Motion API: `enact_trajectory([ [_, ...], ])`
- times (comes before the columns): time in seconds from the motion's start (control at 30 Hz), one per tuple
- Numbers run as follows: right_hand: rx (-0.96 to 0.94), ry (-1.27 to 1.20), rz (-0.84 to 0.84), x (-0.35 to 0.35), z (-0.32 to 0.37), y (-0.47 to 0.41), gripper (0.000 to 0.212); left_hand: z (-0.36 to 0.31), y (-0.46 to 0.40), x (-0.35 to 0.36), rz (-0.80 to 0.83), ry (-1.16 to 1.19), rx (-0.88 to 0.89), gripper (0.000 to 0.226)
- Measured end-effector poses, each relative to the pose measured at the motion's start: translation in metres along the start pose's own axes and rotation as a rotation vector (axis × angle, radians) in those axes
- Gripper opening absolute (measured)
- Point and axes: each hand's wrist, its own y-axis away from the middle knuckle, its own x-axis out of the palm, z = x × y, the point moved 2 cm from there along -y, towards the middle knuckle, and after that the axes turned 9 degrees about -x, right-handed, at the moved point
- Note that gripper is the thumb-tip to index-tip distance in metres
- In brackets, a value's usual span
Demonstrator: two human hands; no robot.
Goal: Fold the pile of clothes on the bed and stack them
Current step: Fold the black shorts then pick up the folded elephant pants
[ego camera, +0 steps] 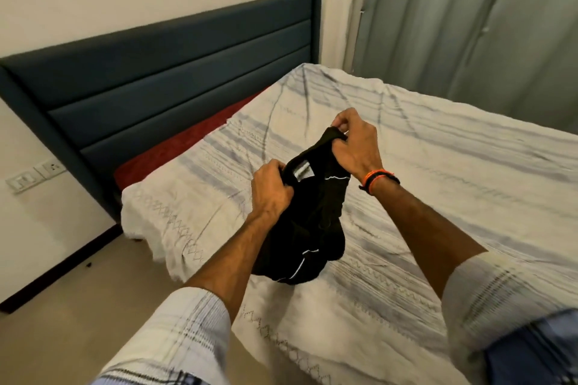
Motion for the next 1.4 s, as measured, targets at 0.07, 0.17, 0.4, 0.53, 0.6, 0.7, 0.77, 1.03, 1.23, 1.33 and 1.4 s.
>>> enact_trajectory([
  [0.07,0.025,0.055,-0.051,-0.027,-0.003,0.011,0.032,0.006,0.011,-0.001,0.007,-0.008,-0.010,0.030],
  [0.17,0.058,0.179,-0.092,-0.068,-0.015,0.032,0.030,0.000,0.023,-0.002,0.031,0.015,-0.006,0.029],
  [0.4,0.224,0.466,-0.159,-0.155,-0.042,0.080,0.030,-0.053,0.041,-0.003,0.067,-0.065,0.125,0.029],
  [0.53,0.327,0.551,-0.231,-0.206,-0.058,0.098,0.032,-0.079,0.046,0.002,0.082,-0.115,0.165,0.029],
  [0.6,0.359,0.566,-0.257,-0.230,-0.067,0.106,0.032,-0.096,0.049,0.008,0.083,-0.127,0.175,0.028],
  [0.7,0.398,0.612,-0.226,-0.258,-0.081,0.116,0.032,-0.123,0.051,0.017,0.066,-0.129,0.174,0.025],
  [0.77,0.449,0.651,-0.175,-0.274,-0.091,0.121,0.029,-0.140,0.052,0.021,0.055,-0.183,0.185,0.020],
  [1.03,0.616,0.573,-0.151,-0.319,-0.122,0.133,0.029,-0.166,0.065,0.032,0.003,-0.446,0.139,0.021],
  [1.23,0.718,0.416,0.035,-0.326,-0.145,0.129,0.015,-0.172,0.073,0.061,0.411,0.375,-0.335,0.018],
  [1.33,0.750,0.358,0.042,-0.325,-0.145,0.126,0.011,-0.180,0.074,0.067,0.420,0.693,-0.381,0.022],
  [1.4,0.815,0.201,0.028,-0.322,-0.141,0.127,0.027,-0.185,0.072,0.070,0.439,0.807,-0.422,0.017],
])
